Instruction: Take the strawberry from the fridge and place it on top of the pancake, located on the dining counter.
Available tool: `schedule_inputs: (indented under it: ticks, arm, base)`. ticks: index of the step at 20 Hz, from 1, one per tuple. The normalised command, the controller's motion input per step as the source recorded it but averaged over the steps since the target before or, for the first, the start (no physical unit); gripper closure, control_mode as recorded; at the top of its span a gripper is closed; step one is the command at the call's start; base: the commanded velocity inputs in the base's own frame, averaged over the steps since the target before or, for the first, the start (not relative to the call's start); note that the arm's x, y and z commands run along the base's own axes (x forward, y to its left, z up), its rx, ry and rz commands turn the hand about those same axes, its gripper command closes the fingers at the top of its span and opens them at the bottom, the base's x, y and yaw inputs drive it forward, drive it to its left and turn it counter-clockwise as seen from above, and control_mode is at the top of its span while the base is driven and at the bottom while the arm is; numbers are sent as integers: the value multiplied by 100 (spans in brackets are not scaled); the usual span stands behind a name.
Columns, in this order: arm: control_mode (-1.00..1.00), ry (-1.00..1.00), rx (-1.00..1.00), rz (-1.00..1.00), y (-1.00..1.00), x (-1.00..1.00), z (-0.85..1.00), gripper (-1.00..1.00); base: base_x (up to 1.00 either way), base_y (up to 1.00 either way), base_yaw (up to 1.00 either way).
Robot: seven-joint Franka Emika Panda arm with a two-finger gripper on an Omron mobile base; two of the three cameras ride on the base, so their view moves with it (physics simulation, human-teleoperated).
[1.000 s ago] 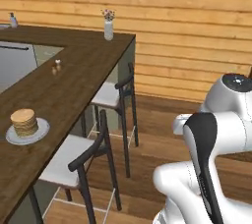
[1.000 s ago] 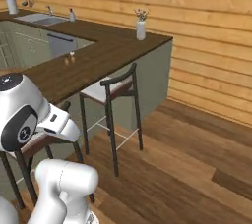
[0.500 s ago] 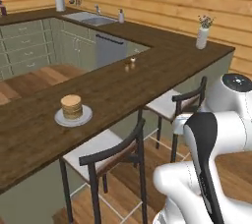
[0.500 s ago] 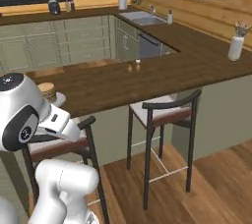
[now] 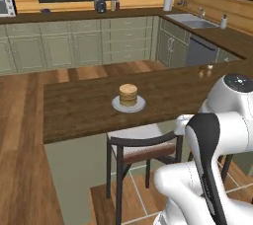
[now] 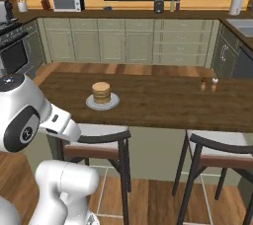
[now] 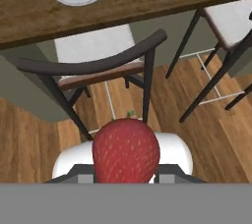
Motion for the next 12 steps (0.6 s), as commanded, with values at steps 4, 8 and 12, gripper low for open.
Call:
schedule_inputs:
  ticks: [4, 8, 12]
  arm:
    - [100, 0, 0, 0, 0, 0, 0, 100]
    - [100, 0, 0, 0, 0, 0, 0, 100]
    - [100, 0, 0, 0, 0, 0, 0, 100]
  base:
    - [12, -1, 32]
    - [25, 0, 3]
    - [53, 2, 0]
